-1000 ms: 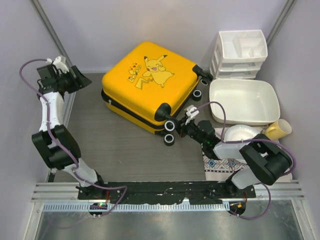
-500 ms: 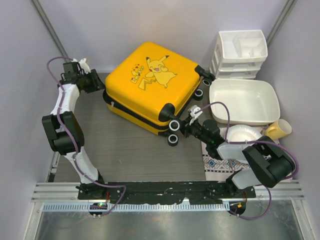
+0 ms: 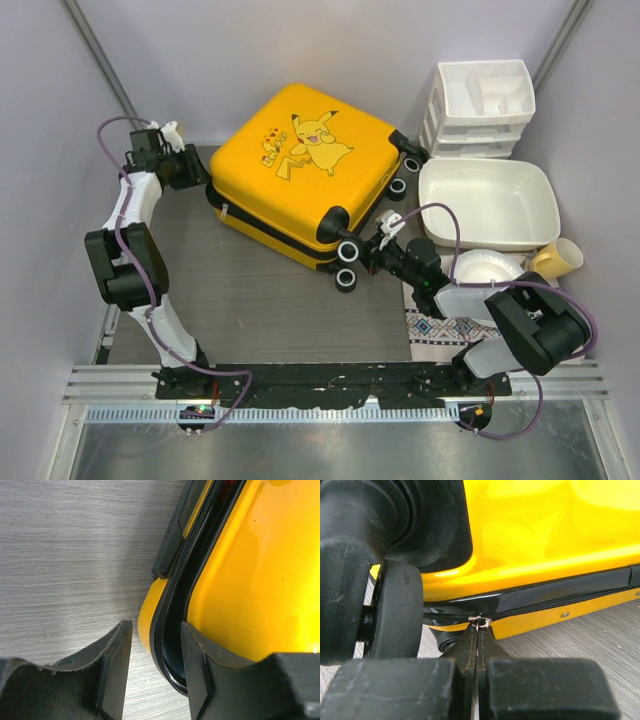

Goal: Open, take out, and arrange the luggage

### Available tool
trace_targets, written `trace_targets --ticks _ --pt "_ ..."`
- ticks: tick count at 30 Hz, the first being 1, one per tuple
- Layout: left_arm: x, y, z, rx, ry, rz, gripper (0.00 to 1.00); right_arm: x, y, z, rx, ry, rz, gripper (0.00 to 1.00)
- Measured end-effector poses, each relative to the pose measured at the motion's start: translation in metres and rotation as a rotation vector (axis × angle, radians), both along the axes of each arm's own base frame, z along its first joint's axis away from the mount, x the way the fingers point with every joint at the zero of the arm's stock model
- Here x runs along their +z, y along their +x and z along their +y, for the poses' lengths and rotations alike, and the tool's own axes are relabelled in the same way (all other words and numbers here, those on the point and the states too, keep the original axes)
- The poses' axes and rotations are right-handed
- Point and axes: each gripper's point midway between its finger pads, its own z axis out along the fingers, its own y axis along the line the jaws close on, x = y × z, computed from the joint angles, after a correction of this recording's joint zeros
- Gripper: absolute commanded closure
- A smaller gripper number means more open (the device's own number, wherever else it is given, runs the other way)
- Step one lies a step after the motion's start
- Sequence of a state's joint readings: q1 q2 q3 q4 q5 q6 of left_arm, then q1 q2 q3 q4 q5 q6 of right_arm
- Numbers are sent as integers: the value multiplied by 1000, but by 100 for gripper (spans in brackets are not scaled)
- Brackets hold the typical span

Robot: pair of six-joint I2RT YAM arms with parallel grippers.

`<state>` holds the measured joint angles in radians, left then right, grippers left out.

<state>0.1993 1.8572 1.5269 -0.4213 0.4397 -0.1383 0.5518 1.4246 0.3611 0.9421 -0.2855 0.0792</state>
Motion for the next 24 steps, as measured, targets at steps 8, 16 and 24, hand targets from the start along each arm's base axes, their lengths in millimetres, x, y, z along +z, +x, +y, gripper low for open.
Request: trace_targets --ticks 8,16,24 --pt "-8 7 -6 -41 43 12 73 1 3 -1 -2 0 -3 99" --pt "-40 -11 -2 -41 76 91 65 -1 3 -2 7 -3 5 99" --pt "-40 -10 -5 -22 85 117 100 -12 15 5 11 -10 21 99"
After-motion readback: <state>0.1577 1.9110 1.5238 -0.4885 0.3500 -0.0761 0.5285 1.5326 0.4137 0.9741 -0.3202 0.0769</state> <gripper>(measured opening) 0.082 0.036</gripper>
